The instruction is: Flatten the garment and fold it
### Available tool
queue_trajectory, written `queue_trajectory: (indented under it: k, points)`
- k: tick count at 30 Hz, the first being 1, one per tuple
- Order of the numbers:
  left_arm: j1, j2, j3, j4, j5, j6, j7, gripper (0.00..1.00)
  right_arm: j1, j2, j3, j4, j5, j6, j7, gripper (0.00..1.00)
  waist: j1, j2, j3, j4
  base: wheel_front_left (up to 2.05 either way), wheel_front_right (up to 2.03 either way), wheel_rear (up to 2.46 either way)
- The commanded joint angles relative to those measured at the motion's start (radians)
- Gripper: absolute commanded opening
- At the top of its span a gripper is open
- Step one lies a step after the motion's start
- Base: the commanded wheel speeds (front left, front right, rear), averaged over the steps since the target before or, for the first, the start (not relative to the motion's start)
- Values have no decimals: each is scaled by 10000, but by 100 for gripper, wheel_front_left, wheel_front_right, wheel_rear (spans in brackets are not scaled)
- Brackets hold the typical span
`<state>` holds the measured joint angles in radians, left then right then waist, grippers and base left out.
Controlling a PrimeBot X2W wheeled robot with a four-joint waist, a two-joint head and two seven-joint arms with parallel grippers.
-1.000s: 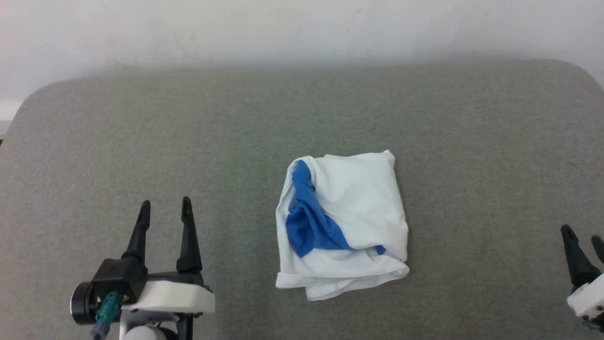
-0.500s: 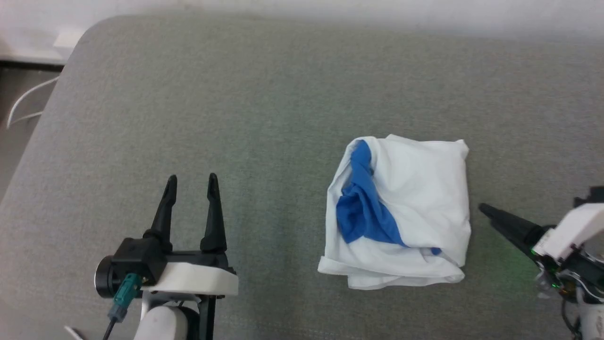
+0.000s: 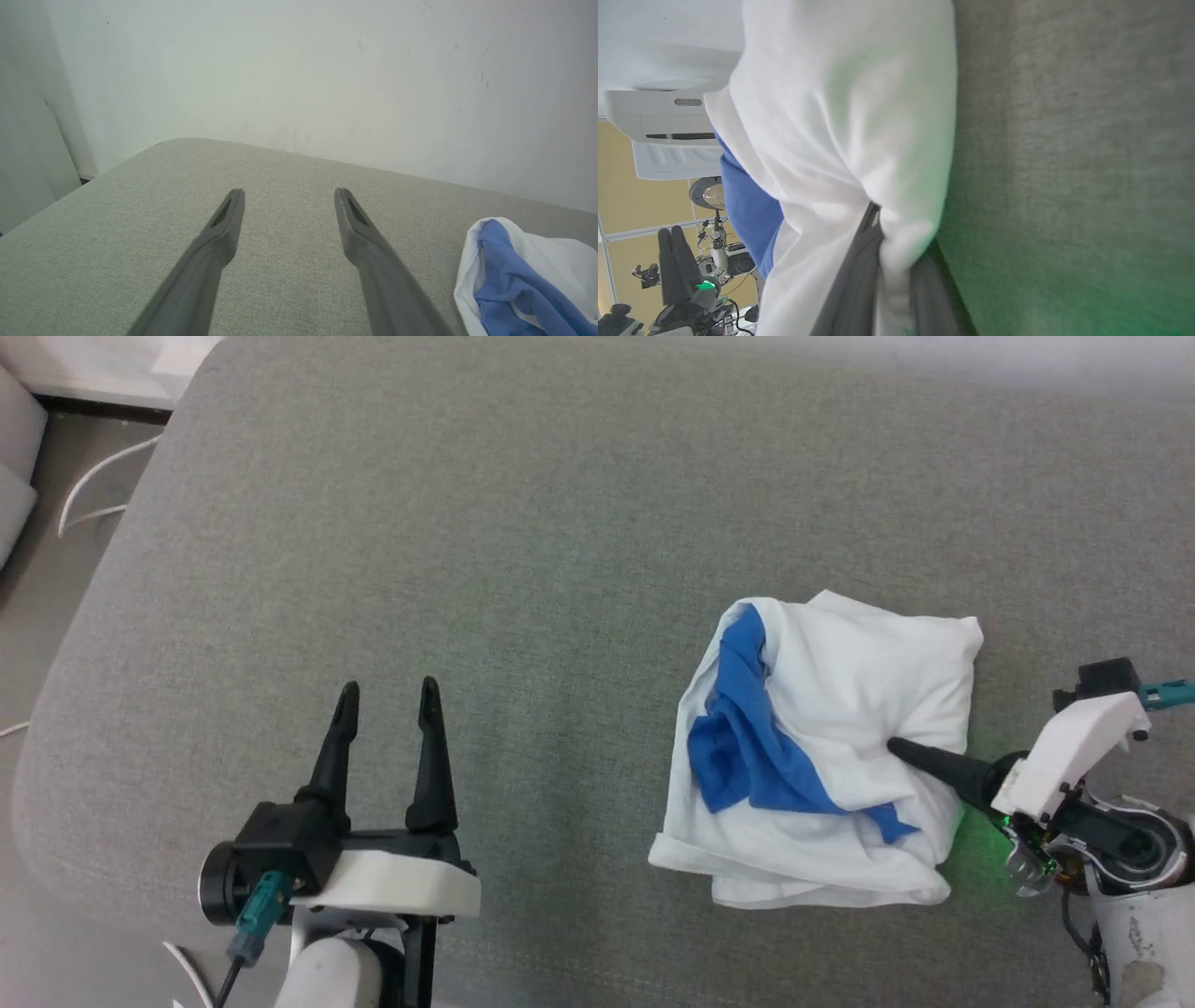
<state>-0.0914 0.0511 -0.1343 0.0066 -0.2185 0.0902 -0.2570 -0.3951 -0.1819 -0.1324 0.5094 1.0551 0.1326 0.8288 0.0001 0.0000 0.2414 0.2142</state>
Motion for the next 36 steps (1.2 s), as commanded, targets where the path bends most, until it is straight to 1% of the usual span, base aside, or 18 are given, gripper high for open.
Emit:
queue_trajectory:
  k: [1,2,3,5,9,12,15,18,21,25,29,32,35,36]
  points:
    - [-106,-8,0,61,88,18,-47,100,60,68,207,139,-53,-19,-36,0,-1,0,-243,-177,0,0,0]
    - [-85,-8,12,109,112,4,-47,100,44,-3,363,103,-129,-19,-120,0,-1,0,-354,-246,0,0,0]
    - [-50,-8,18,178,134,-53,-47,100,32,-241,751,-49,-465,-19,-399,0,-1,0,-584,-380,0,0,0]
    - [15,-8,55,229,168,-93,-47,100,23,-517,1301,-337,-985,-19,-813,0,-1,0,-857,-592,0,0,0]
    - [190,-8,111,274,171,-189,-47,100,4,-1380,2584,-823,-2541,-19,-1439,0,-1,0,-1242,-1206,0,0,0]
    - [251,-8,138,217,144,-228,-47,100,-131,-1947,3288,-1058,-3650,-19,-1448,0,-1,0,-1302,-1908,0,0,0]
    - [195,-8,97,79,132,-221,-47,100,-311,-2451,3675,-1237,-4517,-19,-1182,0,-1,0,-1057,-2707,0,0,0]
    - [-57,-8,-20,-76,301,-241,-47,100,-529,-2871,3813,-1274,-5062,-19,-903,0,-1,0,-464,-3507,0,0,0]
    - [-614,-8,-188,-256,613,-310,-47,100,-884,-3207,3786,-1197,-5398,-19,-908,0,-1,0,525,-4209,0,0,0]
    - [-1505,-8,-530,-218,991,-503,-47,100,-1356,-3694,3447,-481,-5898,-19,-1384,0,-1,0,1697,-4719,0,0,0]
    - [-2392,-8,-881,-93,1340,-749,-47,100,-2021,-4107,3200,457,-6727,-19,-2352,0,-1,0,2674,-4945,0,0,0]
    - [-2856,-8,-1067,38,1529,-854,-47,100,-2610,-4195,3107,1122,-7249,-19,-3287,0,-1,0,3145,-5043,0,0,0]
    - [-3087,-9,-1131,78,1634,-852,-47,100,-3199,-4009,2850,1862,-7743,-19,-4356,0,-1,0,3407,-5113,0,0,0]
    - [-3130,-9,-1148,85,1649,-848,-47,100,-3359,-3910,2712,2166,-7891,-19,-4697,29,-1,0,3455,-5114,0,0,0]
